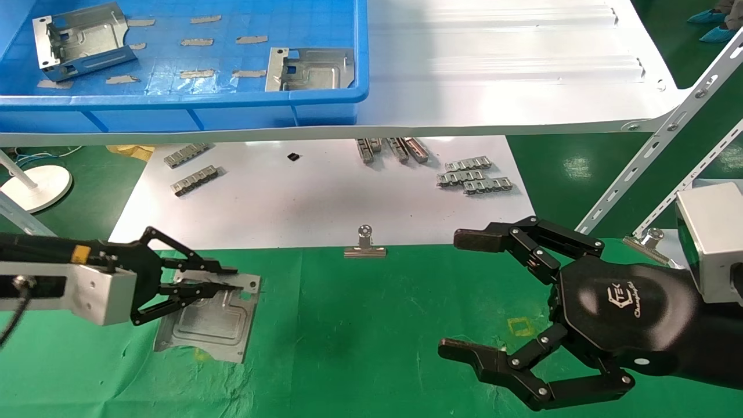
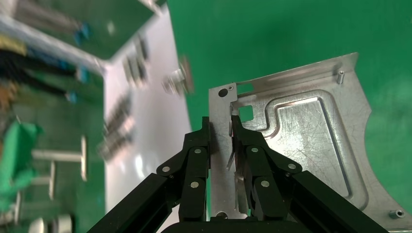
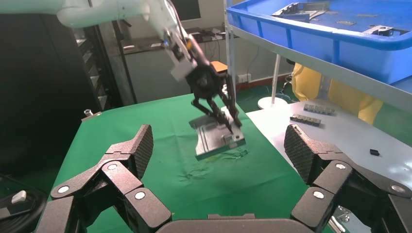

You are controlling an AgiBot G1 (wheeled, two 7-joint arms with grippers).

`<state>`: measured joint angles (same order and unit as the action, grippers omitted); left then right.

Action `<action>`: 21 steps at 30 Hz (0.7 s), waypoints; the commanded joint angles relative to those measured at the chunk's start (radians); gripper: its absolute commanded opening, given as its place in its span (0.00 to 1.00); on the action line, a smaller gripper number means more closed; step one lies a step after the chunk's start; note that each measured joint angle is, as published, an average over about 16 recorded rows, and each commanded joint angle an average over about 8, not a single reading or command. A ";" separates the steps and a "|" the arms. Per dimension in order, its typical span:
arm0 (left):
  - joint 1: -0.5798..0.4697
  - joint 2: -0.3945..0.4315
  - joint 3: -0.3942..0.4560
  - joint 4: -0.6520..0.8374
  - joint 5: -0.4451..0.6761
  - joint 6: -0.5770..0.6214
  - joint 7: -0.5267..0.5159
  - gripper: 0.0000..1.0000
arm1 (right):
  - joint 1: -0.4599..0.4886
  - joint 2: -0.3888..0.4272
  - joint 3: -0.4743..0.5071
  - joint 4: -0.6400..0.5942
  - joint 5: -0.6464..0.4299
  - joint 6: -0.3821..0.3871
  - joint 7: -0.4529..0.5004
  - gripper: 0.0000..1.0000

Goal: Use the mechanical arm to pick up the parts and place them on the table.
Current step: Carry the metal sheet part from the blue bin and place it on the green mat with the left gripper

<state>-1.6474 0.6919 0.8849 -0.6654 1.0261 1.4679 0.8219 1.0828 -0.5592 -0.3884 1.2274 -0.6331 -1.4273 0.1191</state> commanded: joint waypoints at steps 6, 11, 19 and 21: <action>0.056 0.028 0.015 0.098 0.024 -0.064 0.031 0.00 | 0.000 0.000 0.000 0.000 0.000 0.000 0.000 1.00; 0.080 0.036 0.015 0.141 0.019 -0.080 0.035 0.30 | 0.000 0.000 0.000 0.000 0.000 0.000 0.000 1.00; 0.115 0.031 0.004 0.163 -0.010 -0.074 0.052 1.00 | 0.000 0.000 0.000 0.000 0.000 0.000 0.000 1.00; 0.126 0.027 0.001 0.163 -0.016 -0.074 0.060 1.00 | 0.000 0.000 0.000 0.000 0.000 0.000 0.000 1.00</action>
<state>-1.5268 0.7204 0.8880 -0.5027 1.0145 1.3914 0.8727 1.0828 -0.5592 -0.3884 1.2274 -0.6331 -1.4273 0.1191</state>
